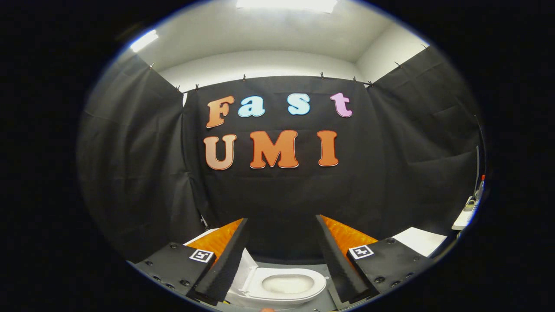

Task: Open the toilet lid.

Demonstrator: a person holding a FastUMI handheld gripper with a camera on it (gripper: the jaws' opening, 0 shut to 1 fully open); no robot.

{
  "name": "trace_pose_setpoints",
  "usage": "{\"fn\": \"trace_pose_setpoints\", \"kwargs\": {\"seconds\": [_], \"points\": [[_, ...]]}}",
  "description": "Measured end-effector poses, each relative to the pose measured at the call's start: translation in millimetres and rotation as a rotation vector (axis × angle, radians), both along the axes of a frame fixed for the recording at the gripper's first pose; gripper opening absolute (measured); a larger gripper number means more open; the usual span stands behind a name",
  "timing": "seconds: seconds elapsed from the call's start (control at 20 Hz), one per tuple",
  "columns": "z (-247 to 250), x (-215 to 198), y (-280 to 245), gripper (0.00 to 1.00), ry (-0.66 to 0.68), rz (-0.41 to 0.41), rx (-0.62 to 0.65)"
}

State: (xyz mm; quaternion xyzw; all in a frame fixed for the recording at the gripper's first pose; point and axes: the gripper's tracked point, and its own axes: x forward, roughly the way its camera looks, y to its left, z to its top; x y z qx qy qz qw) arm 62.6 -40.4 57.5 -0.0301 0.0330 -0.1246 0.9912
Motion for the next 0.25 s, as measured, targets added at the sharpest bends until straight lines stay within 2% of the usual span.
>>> {"fn": "trace_pose_setpoints", "kwargs": {"seconds": [0.25], "points": [[-7.0,1.2,5.4,0.97,0.012,0.006,0.01]]}}
